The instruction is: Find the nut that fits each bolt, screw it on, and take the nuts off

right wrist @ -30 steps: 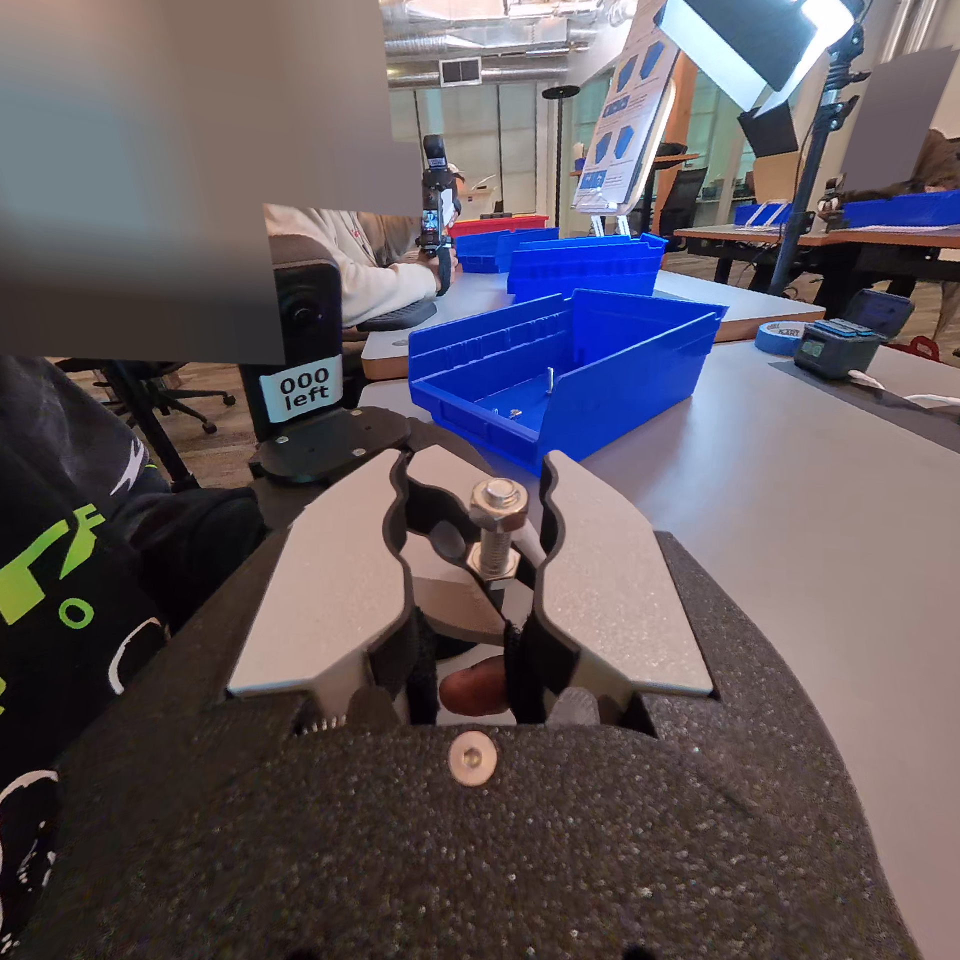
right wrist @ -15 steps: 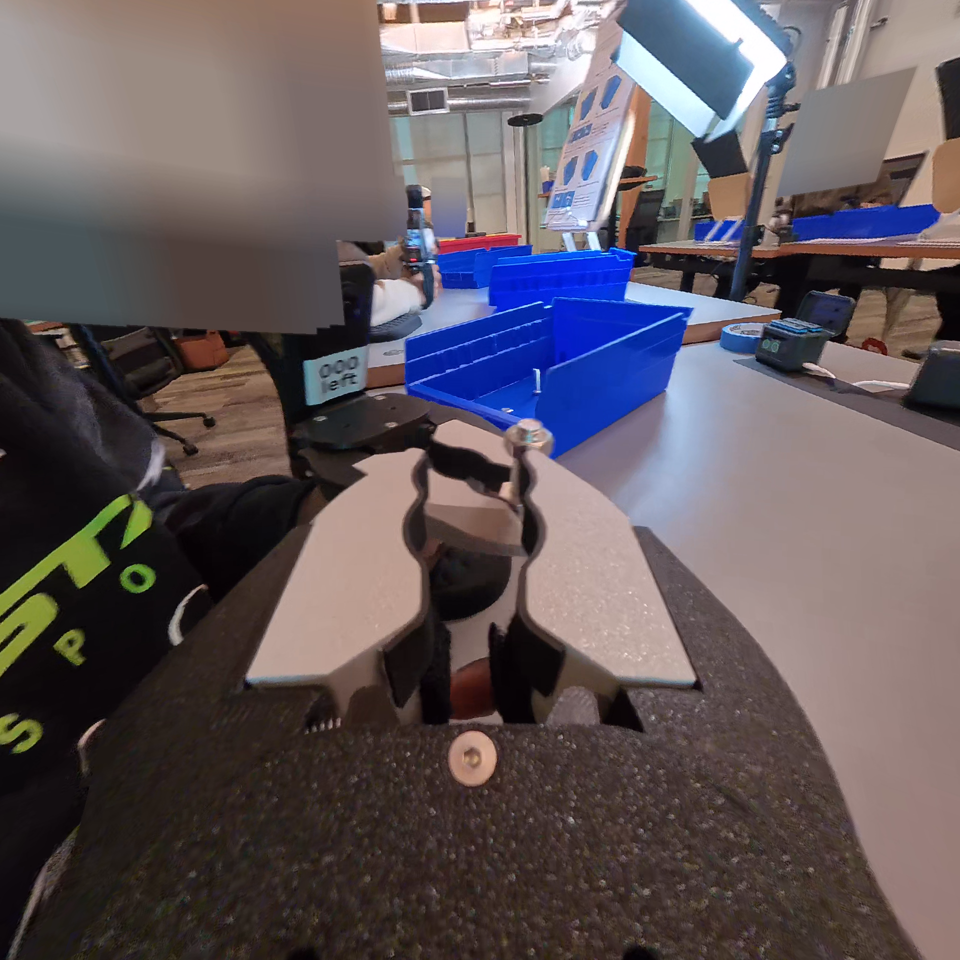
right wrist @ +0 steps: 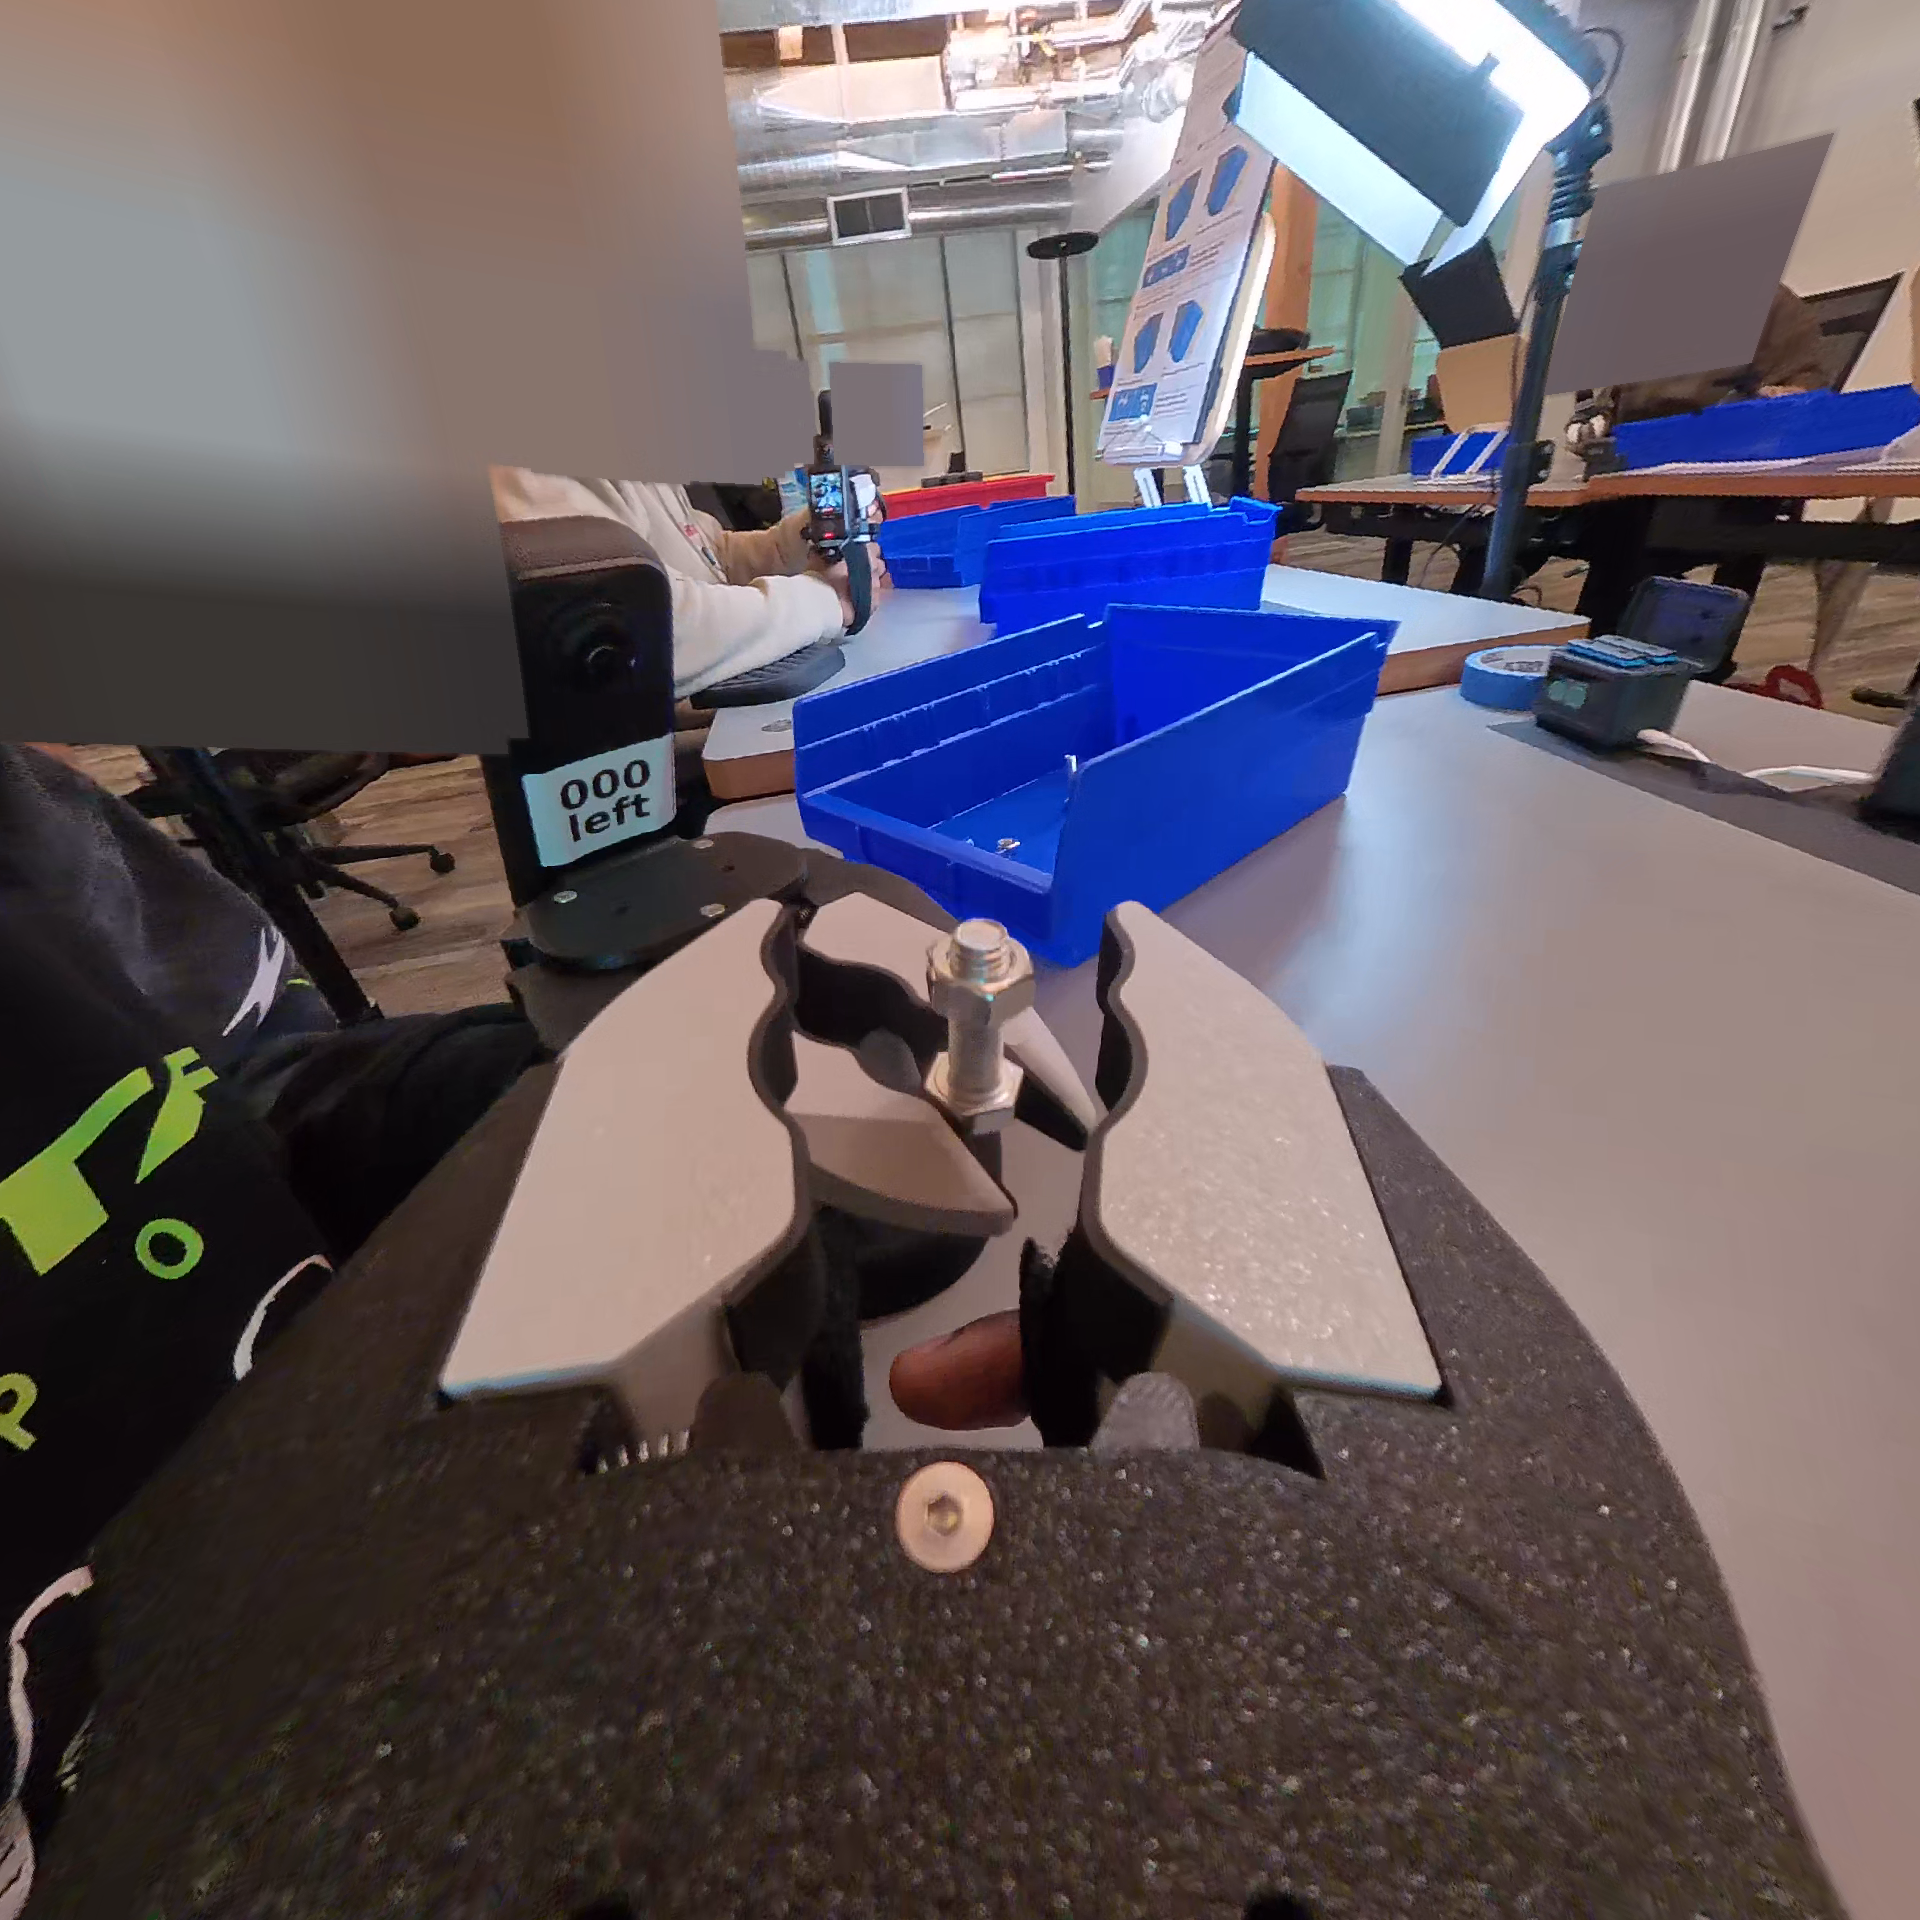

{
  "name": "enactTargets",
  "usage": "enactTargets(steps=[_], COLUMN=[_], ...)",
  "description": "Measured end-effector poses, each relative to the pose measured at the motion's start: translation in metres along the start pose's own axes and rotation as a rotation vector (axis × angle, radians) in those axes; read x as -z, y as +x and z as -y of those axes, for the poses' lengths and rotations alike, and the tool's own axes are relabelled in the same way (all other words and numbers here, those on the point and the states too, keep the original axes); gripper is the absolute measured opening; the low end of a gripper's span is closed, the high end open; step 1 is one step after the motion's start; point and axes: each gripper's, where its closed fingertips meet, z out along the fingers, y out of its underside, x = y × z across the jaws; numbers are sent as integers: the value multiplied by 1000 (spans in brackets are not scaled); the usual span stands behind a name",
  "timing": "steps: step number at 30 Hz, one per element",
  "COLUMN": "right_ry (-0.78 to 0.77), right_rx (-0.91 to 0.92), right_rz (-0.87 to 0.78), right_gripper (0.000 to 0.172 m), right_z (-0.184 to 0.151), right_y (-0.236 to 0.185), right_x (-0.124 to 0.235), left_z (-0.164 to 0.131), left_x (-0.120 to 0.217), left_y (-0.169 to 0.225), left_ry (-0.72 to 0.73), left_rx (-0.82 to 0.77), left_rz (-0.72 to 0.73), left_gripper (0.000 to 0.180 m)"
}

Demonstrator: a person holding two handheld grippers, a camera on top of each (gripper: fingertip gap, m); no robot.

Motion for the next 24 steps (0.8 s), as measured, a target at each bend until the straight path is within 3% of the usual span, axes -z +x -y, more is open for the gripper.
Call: enactTargets(steps=[8, 18, 20, 22, 24], right_ry=[-40, -6, 1, 10, 16], right_rx=[27, 8, 7, 8, 7], right_rz=[42, -21, -33, 5, 6], right_gripper=[52, 48, 43, 25, 23], right_z=[-5, -4, -5, -4, -3], right_y=[-8, -8, -10, -18, -20], right_x=[-12, 14, 23, 31, 36], left_z=[-1, 0, 0, -1, -1], left_x=[0, 0, 0, 0, 0], left_y=[1, 0, -1, -1, -1], left_ry=[-5, 0, -1, -2, -1], left_rx=[-9, 3, 0, 6, 4], left_rz=[-1, 3, 6, 6, 5], left_gripper=[19, 19, 19, 19, 19])
